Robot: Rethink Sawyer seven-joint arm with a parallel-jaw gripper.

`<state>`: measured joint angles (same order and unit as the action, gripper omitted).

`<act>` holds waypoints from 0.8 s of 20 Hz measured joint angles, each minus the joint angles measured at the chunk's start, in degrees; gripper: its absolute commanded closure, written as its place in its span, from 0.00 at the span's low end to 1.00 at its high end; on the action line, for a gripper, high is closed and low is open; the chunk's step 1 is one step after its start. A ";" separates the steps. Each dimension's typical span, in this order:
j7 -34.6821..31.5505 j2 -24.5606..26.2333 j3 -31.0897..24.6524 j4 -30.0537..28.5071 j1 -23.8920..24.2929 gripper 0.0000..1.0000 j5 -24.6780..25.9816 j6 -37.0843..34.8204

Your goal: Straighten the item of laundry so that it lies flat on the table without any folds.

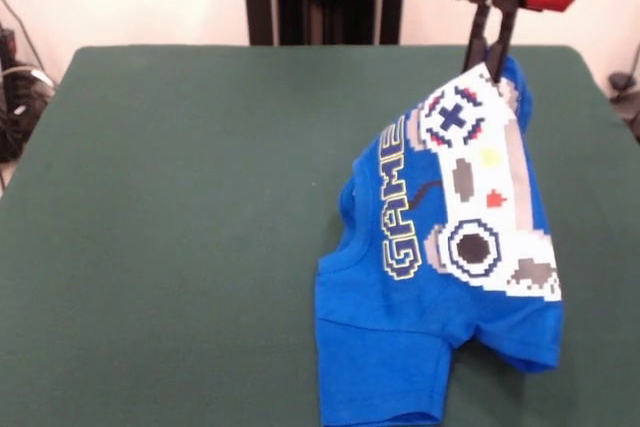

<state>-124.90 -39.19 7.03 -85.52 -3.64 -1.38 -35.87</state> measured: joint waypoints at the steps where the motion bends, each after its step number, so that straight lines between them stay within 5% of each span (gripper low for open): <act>1: 0.01 -0.12 -0.48 -0.01 0.74 0.00 0.56 0.16; 16: 5.77 -1.55 -14.24 -0.78 17.70 0.00 12.15 1.71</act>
<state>-119.13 -40.74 -7.21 -86.30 14.06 10.77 -34.16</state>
